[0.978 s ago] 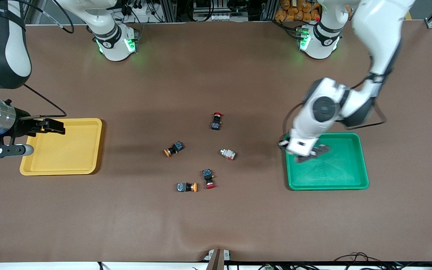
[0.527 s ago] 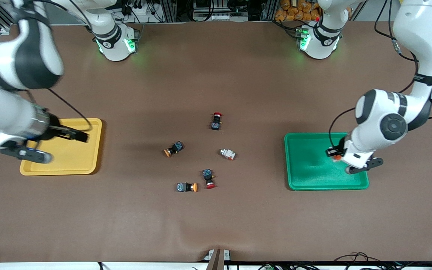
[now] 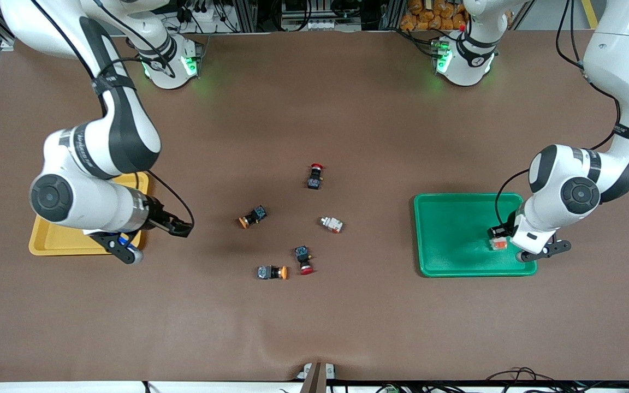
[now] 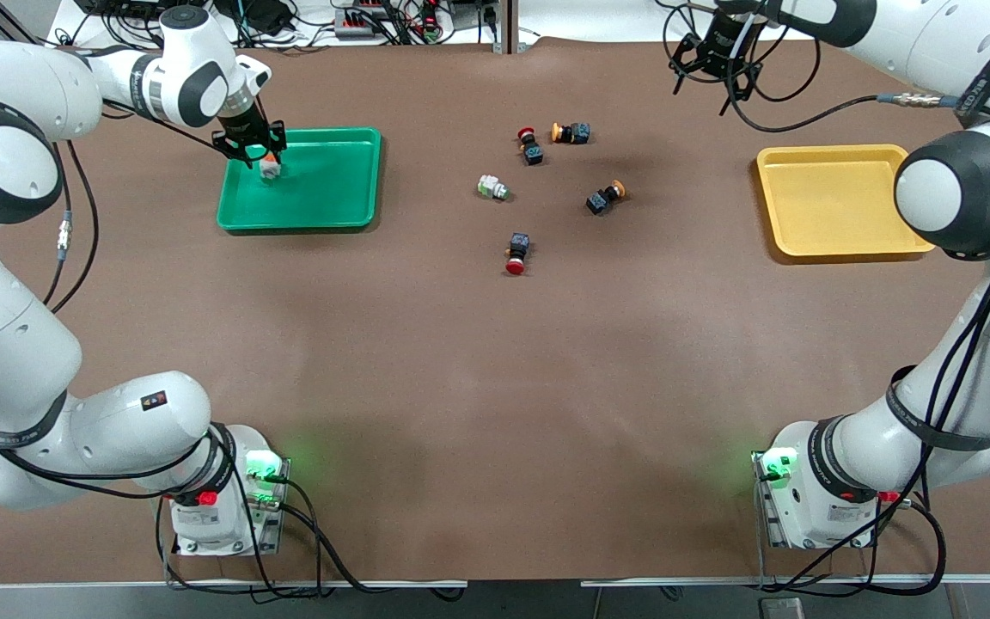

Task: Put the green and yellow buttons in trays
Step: 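Place the white button in the green tray while the right gripper reaches out, then grasp the yellow-capped button with the right gripper while the left gripper reaches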

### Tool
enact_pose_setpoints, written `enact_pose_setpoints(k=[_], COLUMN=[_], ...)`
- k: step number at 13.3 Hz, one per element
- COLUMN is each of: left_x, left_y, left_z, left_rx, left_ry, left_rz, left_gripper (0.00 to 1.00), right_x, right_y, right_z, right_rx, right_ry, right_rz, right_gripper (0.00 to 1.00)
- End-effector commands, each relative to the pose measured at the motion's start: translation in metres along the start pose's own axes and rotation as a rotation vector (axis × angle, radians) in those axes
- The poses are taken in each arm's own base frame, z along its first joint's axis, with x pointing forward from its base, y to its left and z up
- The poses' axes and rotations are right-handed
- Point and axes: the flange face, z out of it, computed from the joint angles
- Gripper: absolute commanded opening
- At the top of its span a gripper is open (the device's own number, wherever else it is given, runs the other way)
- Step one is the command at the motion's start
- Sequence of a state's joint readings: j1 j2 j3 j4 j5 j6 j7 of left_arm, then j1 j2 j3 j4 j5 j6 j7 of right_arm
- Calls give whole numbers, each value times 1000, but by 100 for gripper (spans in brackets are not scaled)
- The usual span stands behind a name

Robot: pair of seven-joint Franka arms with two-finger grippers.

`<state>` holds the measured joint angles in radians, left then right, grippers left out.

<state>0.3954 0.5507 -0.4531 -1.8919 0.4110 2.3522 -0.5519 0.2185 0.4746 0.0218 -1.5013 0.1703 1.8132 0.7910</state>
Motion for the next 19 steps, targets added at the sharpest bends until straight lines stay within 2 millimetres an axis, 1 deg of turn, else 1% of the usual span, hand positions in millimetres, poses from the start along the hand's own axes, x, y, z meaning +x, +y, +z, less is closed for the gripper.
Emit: enact_pose_setpoints(k=[1, 3, 4, 5, 6, 7, 8, 9, 11, 12, 14, 15, 16, 18, 19], left_x=[2, -8, -12, -21, -33, -44, -57, -70, -93, -103, -126, -137, -144, -161, -166], left_y=[15, 45, 58, 81, 108, 131, 161, 188, 240, 269, 323, 340, 351, 368, 376], left_z=[-16, -30, -36, -41, -47, -49, -54, -57, -56, -58, -56, -50, -44, -27, -22], left_rx=[-5, -54, -86, -113, -135, -140, -149, -154, -172, -191, -214, -208, -197, -166, -160], left_ry=[29, 21, 9, -5, -14, -20, -20, -26, -56, -71, -96, -103, -92, -73, -67], left_rz=[5, 5, -40, -77, -113, -148, -176, -215, -380, -447, -550, -568, -578, -597, -615], left_gripper=[100, 100, 100, 100, 100, 100, 100, 100, 100, 100, 100, 100, 100, 100, 100], right_x=[-16, -35, -37, -39, -44, -47, -52, -53, -52, -51, -65, -67, -66, -67, -67], right_y=[-28, -55, -65, -73, -80, -83, -83, -79, -76, -78, -92, -92, -88, -86, -83], right_z=[16, 47, 65, 87, 106, 112, 120, 130, 140, 148, 171, 176, 184, 192, 199], right_rx=[10, 2, 5, 1, -12, -19, -32, -50, -57, -48, -34, -33, -41, -39, -36], right_ry=[2, 16, 22, 26, 23, 20, 13, 4, -1, 2, 22, 25, 24, 27, 29], right_rz=[66, 106, 134, 149, 157, 163, 171, 179, 190, 198, 230, 234, 236, 238, 242], right_gripper=[100, 100, 100, 100, 100, 100, 100, 100, 100, 100, 100, 100, 100, 100, 100])
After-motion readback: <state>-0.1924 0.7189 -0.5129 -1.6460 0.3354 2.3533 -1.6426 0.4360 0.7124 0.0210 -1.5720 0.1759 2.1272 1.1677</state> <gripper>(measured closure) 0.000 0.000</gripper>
